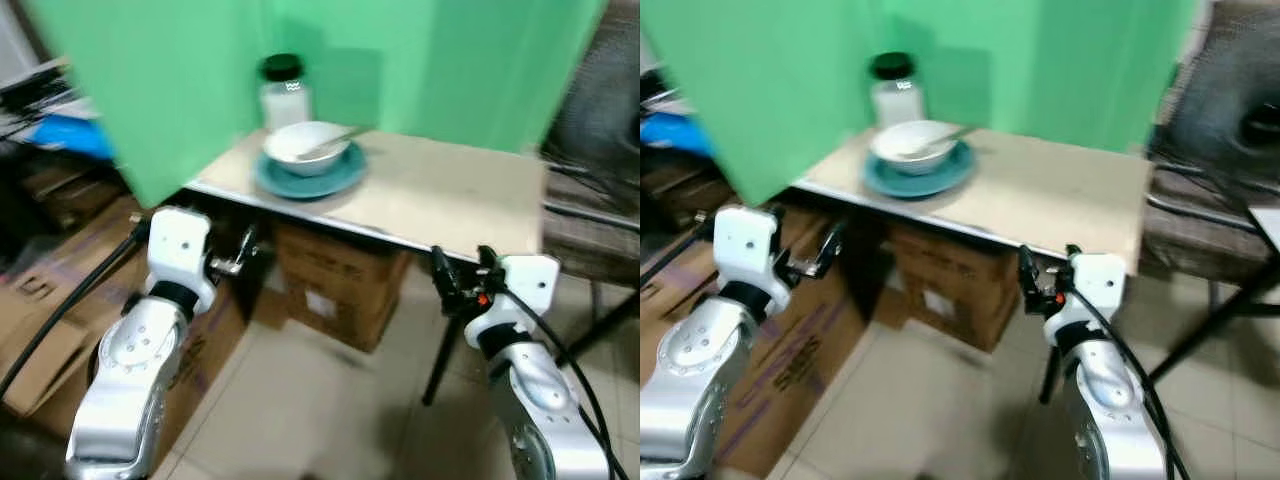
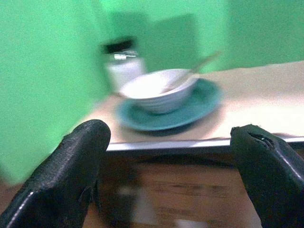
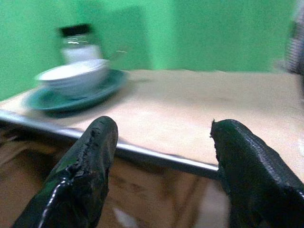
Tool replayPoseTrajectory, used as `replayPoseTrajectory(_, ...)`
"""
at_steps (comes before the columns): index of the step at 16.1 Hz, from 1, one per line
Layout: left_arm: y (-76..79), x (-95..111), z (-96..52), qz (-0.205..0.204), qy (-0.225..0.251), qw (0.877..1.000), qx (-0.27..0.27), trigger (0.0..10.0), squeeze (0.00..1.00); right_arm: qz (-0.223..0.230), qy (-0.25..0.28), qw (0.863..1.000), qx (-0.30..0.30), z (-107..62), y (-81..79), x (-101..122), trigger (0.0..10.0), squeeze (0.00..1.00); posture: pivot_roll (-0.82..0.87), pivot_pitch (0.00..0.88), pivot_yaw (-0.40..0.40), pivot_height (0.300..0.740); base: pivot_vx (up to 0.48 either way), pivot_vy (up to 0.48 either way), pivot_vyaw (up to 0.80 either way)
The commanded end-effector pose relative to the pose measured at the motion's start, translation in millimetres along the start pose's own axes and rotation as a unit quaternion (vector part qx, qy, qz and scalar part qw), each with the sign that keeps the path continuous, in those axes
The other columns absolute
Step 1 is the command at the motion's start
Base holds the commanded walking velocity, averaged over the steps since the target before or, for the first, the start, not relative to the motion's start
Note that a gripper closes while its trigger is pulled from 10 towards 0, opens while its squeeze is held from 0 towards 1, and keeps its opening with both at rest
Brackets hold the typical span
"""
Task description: Setting the table
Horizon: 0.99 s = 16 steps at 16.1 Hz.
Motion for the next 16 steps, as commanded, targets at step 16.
replayPoseTrajectory(16, -9.2, 3, -5.8, 0.022, 0.000, 1.000, 0.005, 10.0, 0.64, -0.010, 0.027, 0.996, 0.083, 11.9, -29.4, 11, 10.0, 0.00, 0.04, 0.000, 0.070, 0.740, 0.368, 0.000, -0.07)
Point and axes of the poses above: a point about 5 cm out from each wrist's last joint towards the gripper, its own z axis pointing out of the wrist towards the gripper, its own x axis along the axis of the wrist's last joint, y = z × x, the point moved 6 cm from there along z, pointing out of the wrist towards the gripper, and after that the axes turned 12 degrees about -z, right-handed, at the moved point
